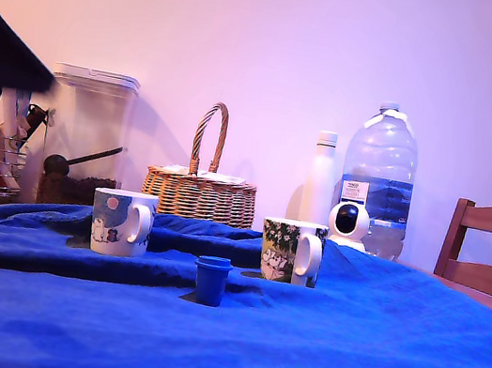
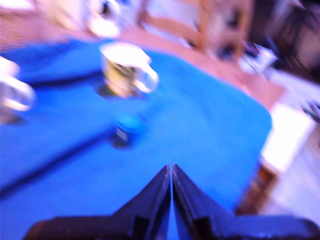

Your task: Pick up the coffee capsules on the table and drop them inside the coffee cup

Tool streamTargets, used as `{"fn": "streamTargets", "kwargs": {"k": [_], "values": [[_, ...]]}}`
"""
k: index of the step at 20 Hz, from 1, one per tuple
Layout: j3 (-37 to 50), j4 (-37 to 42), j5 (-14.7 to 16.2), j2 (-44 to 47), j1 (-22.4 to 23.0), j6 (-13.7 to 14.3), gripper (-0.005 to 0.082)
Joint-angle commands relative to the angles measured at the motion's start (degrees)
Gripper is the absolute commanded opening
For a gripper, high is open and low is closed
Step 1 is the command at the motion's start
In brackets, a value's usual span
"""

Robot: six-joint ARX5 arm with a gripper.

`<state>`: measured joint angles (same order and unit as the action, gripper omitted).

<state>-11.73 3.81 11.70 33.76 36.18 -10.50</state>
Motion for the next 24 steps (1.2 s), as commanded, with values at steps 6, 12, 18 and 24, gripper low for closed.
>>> {"fn": "streamTargets", "kwargs": {"k": [6, 12, 18, 24], "values": [[0.9, 1.2, -1.7, 4.1, 0.2, 0.5, 0.0312], [0.9, 7.0, -3.3, 8.1, 0.3, 3.4, 0.0609], [0.9, 15.3, -3.2, 18.0, 0.3, 4.5, 0.0609], [0.9, 28.9, -4.3, 30.0, 0.3, 4.6, 0.0609]]}}
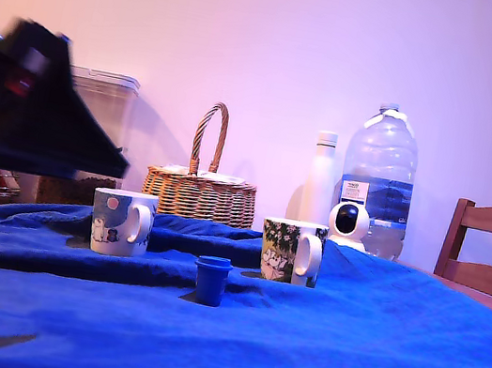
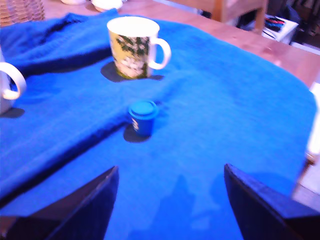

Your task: Pick up the coffee capsules on the table and drop them inside the coffee cup

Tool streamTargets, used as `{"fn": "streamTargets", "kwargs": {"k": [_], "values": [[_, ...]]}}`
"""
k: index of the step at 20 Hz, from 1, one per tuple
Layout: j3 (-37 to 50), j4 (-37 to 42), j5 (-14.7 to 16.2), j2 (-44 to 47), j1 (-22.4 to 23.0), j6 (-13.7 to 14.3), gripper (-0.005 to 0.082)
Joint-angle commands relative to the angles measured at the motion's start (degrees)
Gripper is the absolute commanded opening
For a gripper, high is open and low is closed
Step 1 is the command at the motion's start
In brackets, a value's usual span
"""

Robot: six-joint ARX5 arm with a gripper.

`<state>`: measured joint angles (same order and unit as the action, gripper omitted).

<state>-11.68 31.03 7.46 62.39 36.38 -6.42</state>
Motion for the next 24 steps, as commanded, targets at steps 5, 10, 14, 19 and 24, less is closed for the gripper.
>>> {"fn": "streamTargets", "kwargs": {"k": [5, 10, 14, 19, 24], "values": [[0.9, 13.2, -0.1, 11.8, 0.2, 0.4, 0.0609], [0.8, 23.3, 0.0, 20.1, 0.2, 0.3, 0.0609], [0.5, 26.6, -0.6, 22.9, 0.2, -0.3, 0.0609], [-1.6, 27.9, -0.9, 27.3, 0.2, -0.9, 0.0609], [-5.3, 27.9, -0.8, 32.6, 0.7, -1.0, 0.0609]]}}
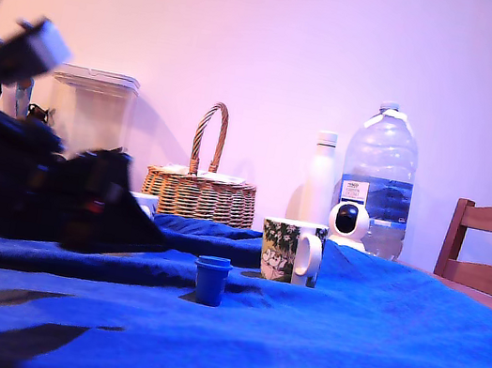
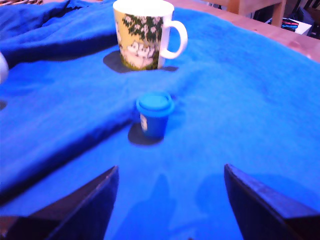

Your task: Pick up the coffee capsules on the table and drop them inside the coffee cup

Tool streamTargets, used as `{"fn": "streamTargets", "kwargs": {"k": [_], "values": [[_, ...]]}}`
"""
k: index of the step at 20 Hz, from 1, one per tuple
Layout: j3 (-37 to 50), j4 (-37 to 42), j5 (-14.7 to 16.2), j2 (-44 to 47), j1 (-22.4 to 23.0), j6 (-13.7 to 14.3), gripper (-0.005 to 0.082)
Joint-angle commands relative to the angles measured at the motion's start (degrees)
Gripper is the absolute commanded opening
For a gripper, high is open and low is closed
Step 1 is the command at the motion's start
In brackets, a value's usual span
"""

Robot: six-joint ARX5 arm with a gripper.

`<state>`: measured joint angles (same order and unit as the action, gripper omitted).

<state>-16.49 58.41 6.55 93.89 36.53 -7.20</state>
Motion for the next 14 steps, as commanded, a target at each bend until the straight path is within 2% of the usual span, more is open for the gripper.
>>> {"fn": "streamTargets", "kwargs": {"k": [1, 8, 14], "values": [[-1.2, 0.4, 0.1, 1.8, 0.7, 0.0, 0.0609], [-5.6, 0.4, 0.0, 8.2, 1.4, 0.0, 0.0608], [-8.1, 0.4, -0.1, 10.1, 1.5, 0.2, 0.0608]]}}
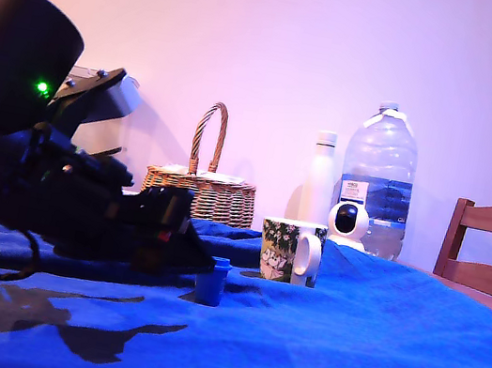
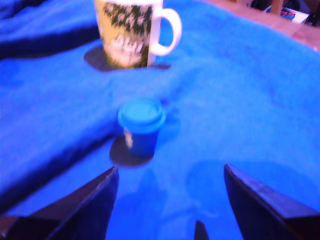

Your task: Pick up the coffee capsules on the table and drop them inside the coffee cup

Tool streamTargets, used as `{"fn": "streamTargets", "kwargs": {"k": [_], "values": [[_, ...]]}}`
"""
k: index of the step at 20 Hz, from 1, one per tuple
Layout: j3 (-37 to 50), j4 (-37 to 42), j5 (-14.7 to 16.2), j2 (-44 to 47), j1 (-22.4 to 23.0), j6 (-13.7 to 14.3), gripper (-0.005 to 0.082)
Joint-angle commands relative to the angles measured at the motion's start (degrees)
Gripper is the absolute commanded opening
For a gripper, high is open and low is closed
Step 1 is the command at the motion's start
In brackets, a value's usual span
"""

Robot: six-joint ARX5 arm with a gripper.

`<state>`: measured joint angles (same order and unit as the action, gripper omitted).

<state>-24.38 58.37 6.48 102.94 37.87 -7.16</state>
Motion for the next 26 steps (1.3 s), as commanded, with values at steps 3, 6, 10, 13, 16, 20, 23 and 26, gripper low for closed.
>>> {"fn": "streamTargets", "kwargs": {"k": [3, 6, 10, 13, 16, 20, 23, 26], "values": [[-1.4, 0.4, -0.1, 2.2, 0.2, 0.1, 0.0608], [-3.1, 0.3, -0.1, 3.7, 0.2, 0.1, 0.0608], [-5.1, -1.0, -0.7, 5.0, 0.1, 0.1, 0.0608], [-7.1, -2.4, -0.7, 6.6, 0.1, 0.1, 0.0607], [-9.2, -4.9, -0.5, 7.5, 0.1, 0.1, 0.0607], [-12.2, -10.4, -0.5, 7.5, 0.0, 0.1, 0.0607], [-14.5, -13.7, -0.3, 8.1, 0.0, 0.0, 0.0607], [-16.4, -16.2, -0.3, 8.2, -0.3, 0.1, 0.0607]]}}
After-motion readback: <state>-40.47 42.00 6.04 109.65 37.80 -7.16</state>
